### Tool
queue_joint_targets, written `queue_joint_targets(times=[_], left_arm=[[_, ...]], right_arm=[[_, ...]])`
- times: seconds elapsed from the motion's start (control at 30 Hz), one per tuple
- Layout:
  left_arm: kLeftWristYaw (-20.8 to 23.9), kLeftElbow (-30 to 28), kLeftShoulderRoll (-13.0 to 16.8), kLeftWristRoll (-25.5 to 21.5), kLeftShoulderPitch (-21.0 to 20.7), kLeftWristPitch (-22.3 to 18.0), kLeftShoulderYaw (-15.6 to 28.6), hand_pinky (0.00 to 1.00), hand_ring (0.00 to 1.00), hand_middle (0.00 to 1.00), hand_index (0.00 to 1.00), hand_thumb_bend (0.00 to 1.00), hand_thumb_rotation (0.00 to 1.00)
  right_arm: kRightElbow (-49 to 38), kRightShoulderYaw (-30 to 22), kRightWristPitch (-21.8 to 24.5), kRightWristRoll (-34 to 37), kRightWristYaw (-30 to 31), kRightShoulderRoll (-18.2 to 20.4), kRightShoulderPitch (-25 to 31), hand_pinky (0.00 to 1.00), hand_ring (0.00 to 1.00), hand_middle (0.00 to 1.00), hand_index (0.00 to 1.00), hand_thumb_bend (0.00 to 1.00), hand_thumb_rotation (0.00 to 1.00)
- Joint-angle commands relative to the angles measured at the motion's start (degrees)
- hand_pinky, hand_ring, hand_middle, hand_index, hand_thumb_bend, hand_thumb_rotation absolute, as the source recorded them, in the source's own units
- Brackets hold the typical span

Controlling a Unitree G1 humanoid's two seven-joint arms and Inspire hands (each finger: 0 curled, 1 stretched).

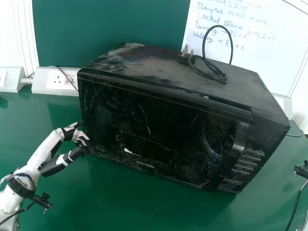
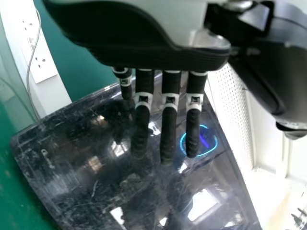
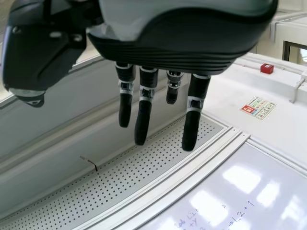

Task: Put biscuit inside oven

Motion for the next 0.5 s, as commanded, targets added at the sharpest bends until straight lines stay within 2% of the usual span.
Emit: queue_joint_targets(times=[0.0, 0.17, 0.47], left_arm=[[0.0, 0.5, 0.7, 0.0, 0.0, 0.0, -0.7, 0.26, 0.32, 0.39, 0.48, 0.51, 0.05], [0.2, 0.4, 1.0, 0.1, 0.2, 0.4, -0.8, 0.26, 0.33, 0.4, 0.48, 0.51, 0.05], [1.8, 1.0, 1.3, -0.6, -0.5, 1.1, 0.5, 0.26, 0.33, 0.39, 0.48, 0.51, 0.05]], right_arm=[[-0.7, -0.1, 0.6, -0.3, -0.2, -0.4, -0.2, 0.43, 0.52, 0.62, 0.75, 0.87, 0.52], [0.1, -0.7, -1.3, 0.3, 1.1, -1.3, 0.8, 0.44, 0.56, 0.63, 0.74, 0.87, 0.53], [0.6, -1.5, -2.8, 0.4, 1.9, -1.7, 1.8, 0.42, 0.56, 0.64, 0.75, 0.84, 0.53]])
